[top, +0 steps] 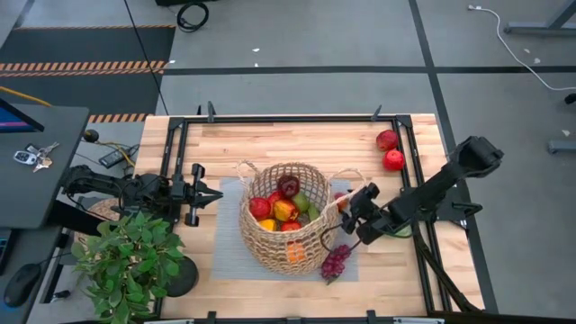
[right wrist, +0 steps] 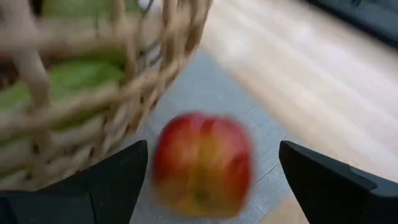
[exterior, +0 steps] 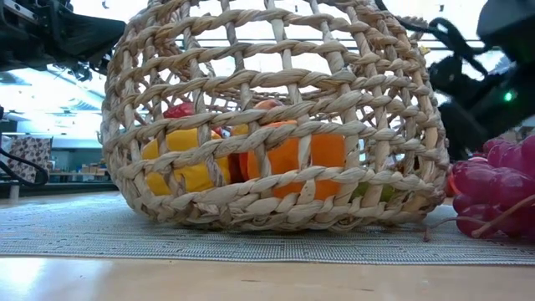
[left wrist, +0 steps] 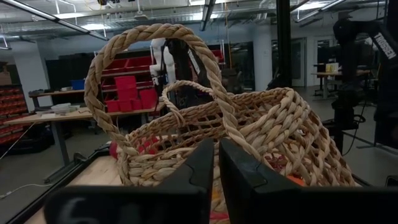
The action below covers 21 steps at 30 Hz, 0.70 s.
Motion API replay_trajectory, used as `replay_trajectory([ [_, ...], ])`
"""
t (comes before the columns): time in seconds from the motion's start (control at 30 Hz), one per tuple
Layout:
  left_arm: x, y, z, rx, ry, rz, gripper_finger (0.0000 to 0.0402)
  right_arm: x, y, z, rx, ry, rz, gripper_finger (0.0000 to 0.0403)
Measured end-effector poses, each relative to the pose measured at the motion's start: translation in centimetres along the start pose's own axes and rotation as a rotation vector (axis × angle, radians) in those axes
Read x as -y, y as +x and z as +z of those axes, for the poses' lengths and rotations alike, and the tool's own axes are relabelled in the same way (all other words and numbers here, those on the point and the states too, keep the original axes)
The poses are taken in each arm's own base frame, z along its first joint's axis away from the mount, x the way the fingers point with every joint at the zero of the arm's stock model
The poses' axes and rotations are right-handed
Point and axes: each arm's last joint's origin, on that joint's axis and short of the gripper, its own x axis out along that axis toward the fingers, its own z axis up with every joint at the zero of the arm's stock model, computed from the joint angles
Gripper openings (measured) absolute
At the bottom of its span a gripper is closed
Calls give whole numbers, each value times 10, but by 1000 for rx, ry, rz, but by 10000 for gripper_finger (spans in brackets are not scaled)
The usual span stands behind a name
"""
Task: Build produce basket
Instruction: Put the bottom red apple into the brown basket
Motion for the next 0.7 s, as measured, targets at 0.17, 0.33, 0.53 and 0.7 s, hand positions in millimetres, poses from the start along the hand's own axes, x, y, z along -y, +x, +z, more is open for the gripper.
replay_trajectory([
  [0.17, 0, 0, 0, 1, 0, 0, 28, 0, 16, -12, -71, -20, -20, 368],
  [0.33, 0, 0, 0, 1, 0, 0, 35, 2, 23, -15, -99, -26, -44, 359],
  [0.53, 0, 0, 0, 1, 0, 0, 33, 4, 26, -14, -107, -44, -57, 302],
  [0.7, 0, 0, 0, 1, 0, 0, 28, 5, 26, -11, -96, -57, -65, 264],
])
